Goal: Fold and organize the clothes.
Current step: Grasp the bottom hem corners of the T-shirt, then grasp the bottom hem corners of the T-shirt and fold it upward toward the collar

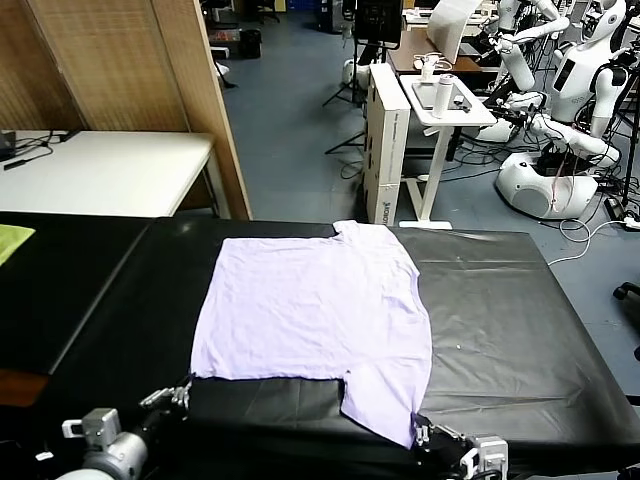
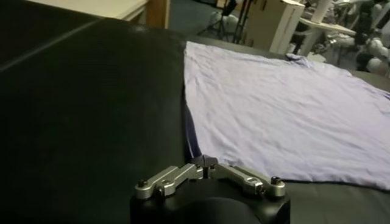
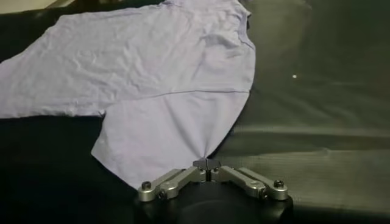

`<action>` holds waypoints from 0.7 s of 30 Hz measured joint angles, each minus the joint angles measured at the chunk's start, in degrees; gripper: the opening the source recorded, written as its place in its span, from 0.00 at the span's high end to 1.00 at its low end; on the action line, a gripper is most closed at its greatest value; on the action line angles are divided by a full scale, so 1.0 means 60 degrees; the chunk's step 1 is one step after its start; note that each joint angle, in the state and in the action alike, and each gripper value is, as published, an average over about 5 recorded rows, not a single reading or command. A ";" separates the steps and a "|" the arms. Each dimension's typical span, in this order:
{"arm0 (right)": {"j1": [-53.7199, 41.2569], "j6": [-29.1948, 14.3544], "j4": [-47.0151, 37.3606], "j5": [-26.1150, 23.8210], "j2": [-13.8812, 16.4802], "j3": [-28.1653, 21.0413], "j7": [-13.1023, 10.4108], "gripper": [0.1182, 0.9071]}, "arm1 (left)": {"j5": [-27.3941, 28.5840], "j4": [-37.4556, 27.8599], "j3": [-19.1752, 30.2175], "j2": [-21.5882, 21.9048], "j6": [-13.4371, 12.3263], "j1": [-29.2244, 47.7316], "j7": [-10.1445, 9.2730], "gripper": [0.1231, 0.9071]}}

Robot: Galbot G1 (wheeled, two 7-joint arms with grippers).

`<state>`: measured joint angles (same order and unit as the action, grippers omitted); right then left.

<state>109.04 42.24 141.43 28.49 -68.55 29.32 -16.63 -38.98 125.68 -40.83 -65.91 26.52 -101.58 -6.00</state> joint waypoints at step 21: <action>-0.1925 -0.1047 -0.0709 0.1336 0.0804 0.0503 0.0484 0.97 | -0.0295 0.0948 -0.0035 -0.0471 -0.0617 -0.0534 -0.0122 0.97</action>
<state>97.49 35.96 137.17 36.50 -63.73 32.34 -13.73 -40.75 131.37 -41.04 -68.74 22.82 -104.78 -6.73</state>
